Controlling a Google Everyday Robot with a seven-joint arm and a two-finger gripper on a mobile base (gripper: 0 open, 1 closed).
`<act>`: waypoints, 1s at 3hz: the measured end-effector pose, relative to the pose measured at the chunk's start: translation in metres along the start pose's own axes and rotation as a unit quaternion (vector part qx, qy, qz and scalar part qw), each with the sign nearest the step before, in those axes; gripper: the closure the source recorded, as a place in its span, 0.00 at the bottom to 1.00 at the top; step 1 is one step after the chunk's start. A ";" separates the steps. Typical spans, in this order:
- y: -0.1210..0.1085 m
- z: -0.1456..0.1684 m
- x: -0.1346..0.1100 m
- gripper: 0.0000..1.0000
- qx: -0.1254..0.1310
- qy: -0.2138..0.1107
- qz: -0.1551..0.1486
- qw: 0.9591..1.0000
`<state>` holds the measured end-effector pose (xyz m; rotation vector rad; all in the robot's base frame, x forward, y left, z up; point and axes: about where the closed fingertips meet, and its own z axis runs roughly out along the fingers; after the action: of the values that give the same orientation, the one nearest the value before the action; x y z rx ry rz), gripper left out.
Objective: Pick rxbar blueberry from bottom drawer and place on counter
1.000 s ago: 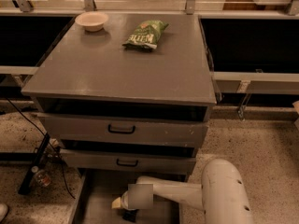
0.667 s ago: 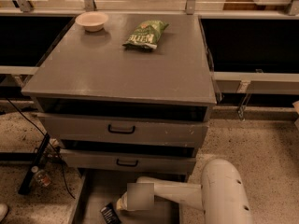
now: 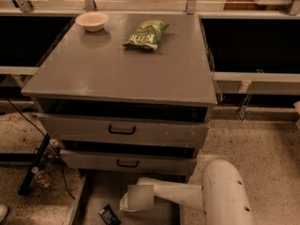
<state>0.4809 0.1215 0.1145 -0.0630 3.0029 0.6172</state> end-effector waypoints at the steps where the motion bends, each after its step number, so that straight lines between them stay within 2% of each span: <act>1: 0.000 0.000 0.000 1.00 0.000 0.000 0.000 1.000; 3: 0.000 0.000 0.000 0.59 0.000 0.000 0.000 1.000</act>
Offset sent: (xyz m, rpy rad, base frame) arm 0.0000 0.0000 0.0000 0.0000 0.0000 0.0000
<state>0.4808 0.1216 0.1145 -0.0631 3.0030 0.6173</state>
